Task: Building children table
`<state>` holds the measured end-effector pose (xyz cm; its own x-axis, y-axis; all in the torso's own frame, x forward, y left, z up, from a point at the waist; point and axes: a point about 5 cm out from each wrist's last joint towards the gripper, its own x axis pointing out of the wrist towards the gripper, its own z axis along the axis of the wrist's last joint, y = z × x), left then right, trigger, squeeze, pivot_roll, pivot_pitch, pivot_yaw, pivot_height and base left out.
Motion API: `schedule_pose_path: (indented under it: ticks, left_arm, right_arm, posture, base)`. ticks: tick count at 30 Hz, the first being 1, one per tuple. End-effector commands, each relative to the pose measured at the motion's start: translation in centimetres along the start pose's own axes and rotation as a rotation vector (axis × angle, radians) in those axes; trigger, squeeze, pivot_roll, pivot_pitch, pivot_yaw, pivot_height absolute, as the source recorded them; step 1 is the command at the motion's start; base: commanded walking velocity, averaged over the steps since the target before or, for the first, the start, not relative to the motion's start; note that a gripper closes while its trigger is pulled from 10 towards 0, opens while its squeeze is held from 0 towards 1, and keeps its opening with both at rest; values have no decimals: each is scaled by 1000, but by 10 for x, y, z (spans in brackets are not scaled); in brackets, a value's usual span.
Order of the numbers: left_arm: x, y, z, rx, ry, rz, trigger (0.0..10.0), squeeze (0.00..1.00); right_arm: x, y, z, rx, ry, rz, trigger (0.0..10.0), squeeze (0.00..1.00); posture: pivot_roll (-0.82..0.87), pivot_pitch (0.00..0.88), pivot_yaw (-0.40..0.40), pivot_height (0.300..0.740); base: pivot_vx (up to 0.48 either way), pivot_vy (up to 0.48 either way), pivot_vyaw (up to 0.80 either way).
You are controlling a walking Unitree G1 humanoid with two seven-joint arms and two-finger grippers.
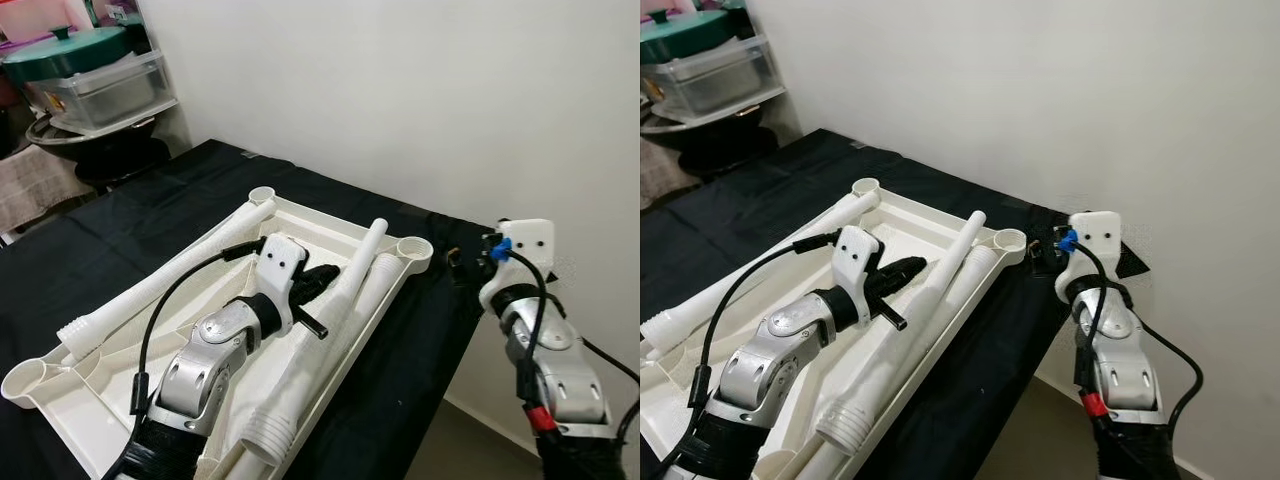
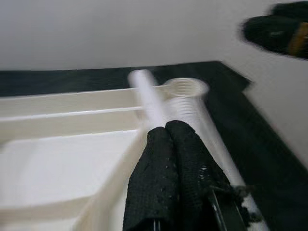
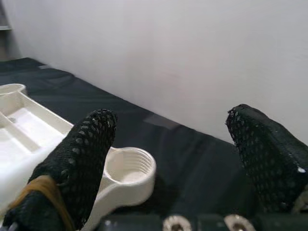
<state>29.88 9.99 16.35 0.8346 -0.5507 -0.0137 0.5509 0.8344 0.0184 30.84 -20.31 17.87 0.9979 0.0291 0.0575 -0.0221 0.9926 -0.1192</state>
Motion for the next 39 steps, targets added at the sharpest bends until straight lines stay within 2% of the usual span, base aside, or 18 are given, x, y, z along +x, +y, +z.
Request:
schedule_pose_path:
  ticks: [1,3,14,23,39]
  left_arm:
    - [-6,9,-6,6,23,70,10000,0]
    - [-11,15,-9,10,24,142,10000,0]
    - [-22,28,-16,17,38,277,10000,0]
    - [-23,30,-22,20,57,330,10000,0]
    - [-25,33,-23,18,67,355,10000,0]
  right_arm:
    - [4,9,-1,7,13,37,10000,0]
    - [10,17,0,11,12,69,10000,0]
    - [14,25,0,11,12,102,10000,0]
    - [14,25,0,10,14,104,10000,0]
    - [14,27,-1,17,17,105,10000,0]
  posture:
    - [-122,0,-17,740]
    - [-94,0,-38,740]
    - [-80,0,-55,740]
    - [-88,0,-50,740]
    - [-85,0,-42,740]
  base:
    - [0,0,0]
    - [0,0,0]
    - [0,0,0]
    - [0,0,0]
    - [0,0,0]
